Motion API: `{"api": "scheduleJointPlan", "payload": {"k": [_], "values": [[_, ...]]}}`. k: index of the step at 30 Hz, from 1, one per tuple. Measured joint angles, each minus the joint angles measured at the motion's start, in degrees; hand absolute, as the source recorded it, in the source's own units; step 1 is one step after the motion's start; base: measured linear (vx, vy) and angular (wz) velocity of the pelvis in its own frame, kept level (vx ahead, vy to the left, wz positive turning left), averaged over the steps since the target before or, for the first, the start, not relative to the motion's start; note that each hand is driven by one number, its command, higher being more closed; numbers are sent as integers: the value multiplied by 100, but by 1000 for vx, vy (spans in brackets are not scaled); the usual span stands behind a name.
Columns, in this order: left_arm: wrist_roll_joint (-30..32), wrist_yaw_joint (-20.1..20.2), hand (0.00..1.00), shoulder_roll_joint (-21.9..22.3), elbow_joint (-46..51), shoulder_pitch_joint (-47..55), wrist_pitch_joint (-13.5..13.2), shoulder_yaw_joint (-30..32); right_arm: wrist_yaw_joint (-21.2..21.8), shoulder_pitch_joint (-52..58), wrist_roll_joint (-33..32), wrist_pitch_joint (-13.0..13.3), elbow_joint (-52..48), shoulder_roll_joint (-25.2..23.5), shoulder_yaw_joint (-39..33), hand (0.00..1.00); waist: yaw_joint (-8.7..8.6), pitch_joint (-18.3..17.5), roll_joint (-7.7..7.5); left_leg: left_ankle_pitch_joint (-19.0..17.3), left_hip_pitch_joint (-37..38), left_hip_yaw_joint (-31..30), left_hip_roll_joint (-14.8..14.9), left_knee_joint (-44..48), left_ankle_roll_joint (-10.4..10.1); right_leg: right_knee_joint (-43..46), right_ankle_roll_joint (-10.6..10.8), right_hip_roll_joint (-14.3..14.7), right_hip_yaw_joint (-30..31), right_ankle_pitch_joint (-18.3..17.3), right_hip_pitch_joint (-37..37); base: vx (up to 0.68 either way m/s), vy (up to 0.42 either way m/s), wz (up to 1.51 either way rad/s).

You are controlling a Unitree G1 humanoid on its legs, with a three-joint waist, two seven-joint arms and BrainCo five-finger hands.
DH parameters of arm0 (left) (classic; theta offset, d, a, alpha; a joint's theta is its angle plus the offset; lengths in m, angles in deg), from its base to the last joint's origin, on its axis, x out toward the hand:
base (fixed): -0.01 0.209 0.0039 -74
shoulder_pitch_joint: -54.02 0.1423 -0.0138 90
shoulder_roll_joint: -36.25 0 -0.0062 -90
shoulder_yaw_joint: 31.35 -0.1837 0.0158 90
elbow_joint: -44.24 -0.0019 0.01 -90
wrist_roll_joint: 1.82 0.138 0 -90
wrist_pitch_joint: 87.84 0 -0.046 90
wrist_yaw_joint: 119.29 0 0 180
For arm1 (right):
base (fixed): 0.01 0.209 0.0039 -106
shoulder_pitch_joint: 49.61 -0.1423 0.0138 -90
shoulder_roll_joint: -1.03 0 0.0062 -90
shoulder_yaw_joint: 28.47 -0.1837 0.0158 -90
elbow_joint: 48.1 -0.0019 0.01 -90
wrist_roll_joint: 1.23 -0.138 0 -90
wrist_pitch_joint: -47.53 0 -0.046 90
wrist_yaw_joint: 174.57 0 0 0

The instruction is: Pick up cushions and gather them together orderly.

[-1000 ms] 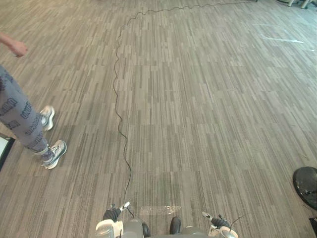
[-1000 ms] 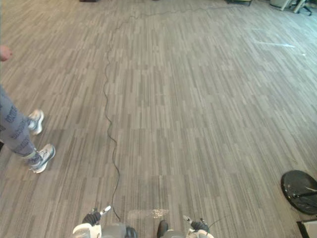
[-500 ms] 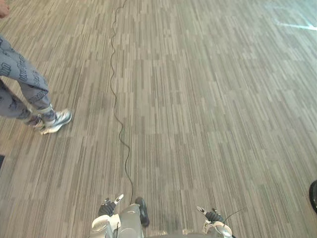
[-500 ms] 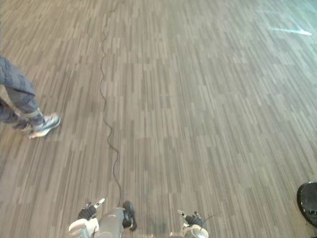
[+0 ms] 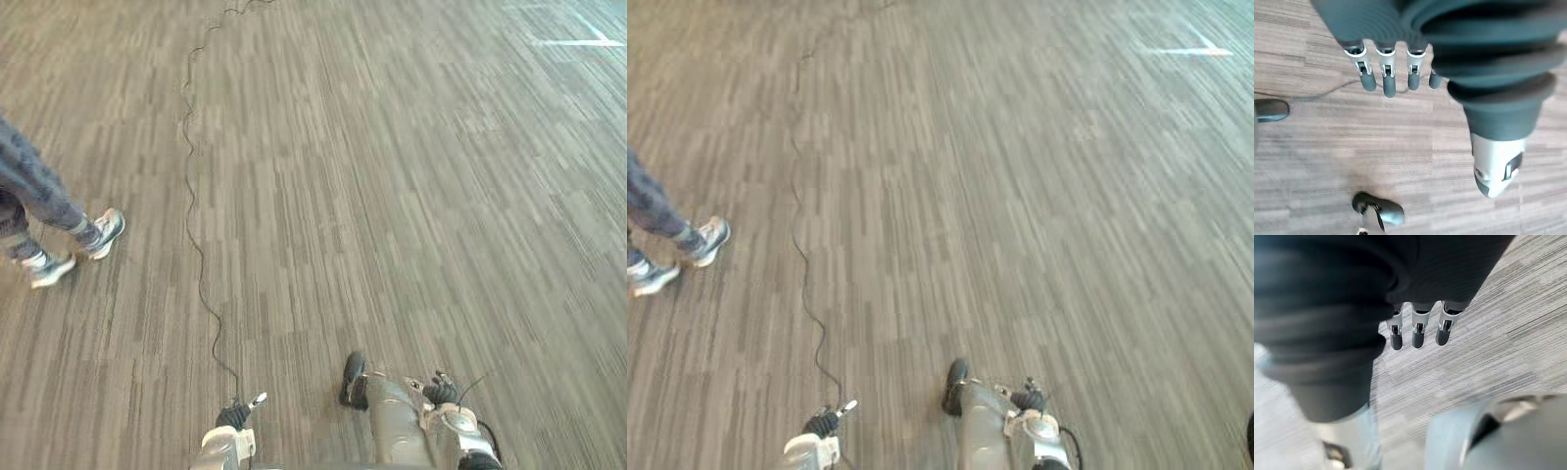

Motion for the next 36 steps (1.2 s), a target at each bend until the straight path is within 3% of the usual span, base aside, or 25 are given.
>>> {"api": "scheduleJointPlan", "payload": {"k": [1, 2, 4, 5, 9, 10, 12, 13, 14, 15, 16, 17, 18, 19, 20, 22, 24, 27, 29, 31, 32, 33, 34, 35, 36], "values": [[-1, 5, 0, 79, 44, -17, 1, 87, -6, 129, -1, -2, -27, -33, -17, 0, -28, 18, 32, 587, -600, -326, 283, 1364, -133, -160, -38, 130, -117, -171, 373, 483, -171, 29], [-2, 20, 0, 102, 148, -1, -8, 135, -18, 190, -7, -1, -39, -32, -15, 0, 9, 16, 35, 844, -894, -397, 417, 2013, -164, -269, -107, 207, -117, -214, 546, 478, -141, 18], [3, 37, 0, 124, 397, -3, -6, 254, -47, 306, -21, -17, -113, -133, 26, 0, 103, 31, 34, 268, -1950, -118, 829, 3861, -102, -734, -214, 459, -79, -424, 1338, 554, -71, -5], [4, 37, 0, 117, 512, 0, -9, 260, -55, 388, -22, -31, -221, -237, 32, 0, 163, 37, -10, -29, -2267, 132, 870, 4029, 26, -961, -161, 494, -6, -483, 1689, 608, -59, -15], [8, 44, 0, 96, 729, 4, -101, 310, -75, 379, -22, -37, -215, -282, 140, 0, 373, 49, -109, -598, -3427, 700, 521, 2716, 331, -1787, 3, 428, 467, -548, 2750, 552, 59, -48], [7, 44, 0, 62, 714, 8, -115, 312, -78, 299, -18, -31, -119, -306, 114, 0, 440, 67, -156, -490, -3619, 625, 197, 1595, 248, -1900, 173, 259, 632, -616, 2973, 580, 210, -94], [-36, 31, 0, 28, 668, 63, -125, 307, -98, 258, -11, -25, 39, -304, 81, 0, 608, 70, -197, 699, -3687, 279, -278, -64, 91, -2233, 459, 62, 1073, -691, 3407, 586, 241, -106], [-50, 32, 0, -54, 653, 65, -131, 303, -123, 300, -9, -28, 107, -394, 152, 0, 683, -24, -307, 849, -3619, 251, -463, -86, 321, -2472, 519, -65, 1355, -616, 3602, 500, 204, -56], [-44, 30, 0, -97, 628, 31, -128, 297, -118, 329, -7, -27, 127, -444, 177, 0, 578, -103, -395, 836, -3620, 297, -503, -13, 424, -2576, 533, -160, 1441, -453, 3607, 779, 354, -43], [-131, 62, 0, -126, 597, 25, -134, 396, -115, 169, -8, -44, 226, -486, 181, 0, 547, -88, -409, 531, -3872, 332, -212, 840, 537, -2629, 508, -93, 1808, 99, 3625, 641, 307, -42], [-148, 114, 0, -166, 689, 0, -168, 570, -113, 132, 9, -23, 209, -521, 160, 0, 688, -56, -366, 439, -4266, 333, -32, 1787, 595, -2542, 490, 5, 2047, 361, 3701, 668, 406, -60], [-78, 123, 0, -239, 639, -16, -213, 593, -123, 280, 33, -11, 241, -540, 120, 0, 654, -271, -601, 205, -4285, 42, -469, 1242, 511, -2124, 653, -242, 2225, 286, 3549, 460, 342, -70], [-32, 119, 0, -174, 587, 100, -207, 419, -112, 377, 44, 37, 227, -377, 207, 0, 656, -420, -488, 404, -4113, -29, -515, 496, 722, -1355, 920, -176, 2409, 143, 3277, 433, 354, -55], [-80, 145, 0, -355, 531, 113, -203, 404, -109, 367, 49, 70, 259, -437, 321, 0, 610, -381, -668, 95, -3986, 199, -616, 745, 694, -538, 1174, -393, 2547, 22, 3016, 459, 263, -72], [-28, 131, 0, -538, 406, 55, -171, 287, -75, 322, 51, 51, 286, -460, 387, 0, 535, -352, -855, -197, -3684, 377, -755, 707, 695, 738, 1951, -654, 2636, 373, 2429, 479, 184, -59], [83, 83, 0, -622, 204, -8, -17, 118, -57, 315, 63, 4, 349, -444, 463, 0, 442, -255, -796, -448, -3034, 599, -746, 523, 690, 2267, 1718, -767, 2358, 340, 1674, 493, 137, -61], [130, 50, 0, -561, 209, 67, 10, -132, -27, 279, 155, 16, 217, -323, 490, 0, 344, -147, -632, -509, -2039, 931, -721, -123, 690, 2672, 1058, -834, 1531, -166, 1153, 544, 127, -68], [133, 33, 0, -516, 205, 37, 11, -382, 4, 87, 175, 38, 219, -203, 594, 0, 316, -18, -424, -480, -1158, 1427, -611, -803, 643, 1267, 547, -653, 278, -533, 596, 522, 80, -76], [133, 27, 0, -495, 203, -99, 12, -417, 2, -101, 153, 30, 205, -135, 579, 0, 249, 111, -345, -474, -774, 1736, -574, -1109, 630, -475, 398, -453, -399, -77, 240, 450, 7, -42], [140, 28, 0, -506, 189, -126, 11, -498, 4, -150, 152, 25, 205, -122, 577, 0, 181, 164, -419, -382, -294, 1926, -680, -1402, 270, -1966, 318, -328, -709, 833, 82, 637, -60, -22], [173, 28, 0, -507, 177, -102, 11, -499, 3, -123, 158, 18, 211, -119, 581, 0, 172, 163, -508, -409, -4, 1909, -768, -1444, -13, -2285, 85, -297, -748, 1153, 107, 642, -117, -18], [189, 30, 0, -491, 133, -58, 12, -483, 16, -98, 152, 14, 208, -88, 570, 0, 144, 129, -521, -446, 191, 1864, -764, -1450, -139, -2199, -383, -240, -595, 1729, 138, 843, -179, -39], [259, 32, 0, -359, 15, -33, 17, -460, 31, -157, 159, 21, 194, 38, 516, 0, 160, 76, -186, -345, 330, 1882, -455, -1338, -373, -1663, -581, -5, -513, 1582, 13, 712, -176, -44], [354, 36, 0, -320, -9, -38, 19, -463, 46, -160, 166, 22, 168, 55, 492, 0, 153, 23, -68, -180, 174, 1816, -215, -869, -652, -1398, -679, 126, -480, 1319, -52, 837, -235, -63], [379, 35, 0, -309, -21, -56, 11, -461, 55, -158, 169, 18, 135, 29, 464, 0, 149, 39, -25, 161, -208, 1602, 122, 201, -657, -1252, -646, 266, -452, 1036, 32, 666, -231, -53]]}}
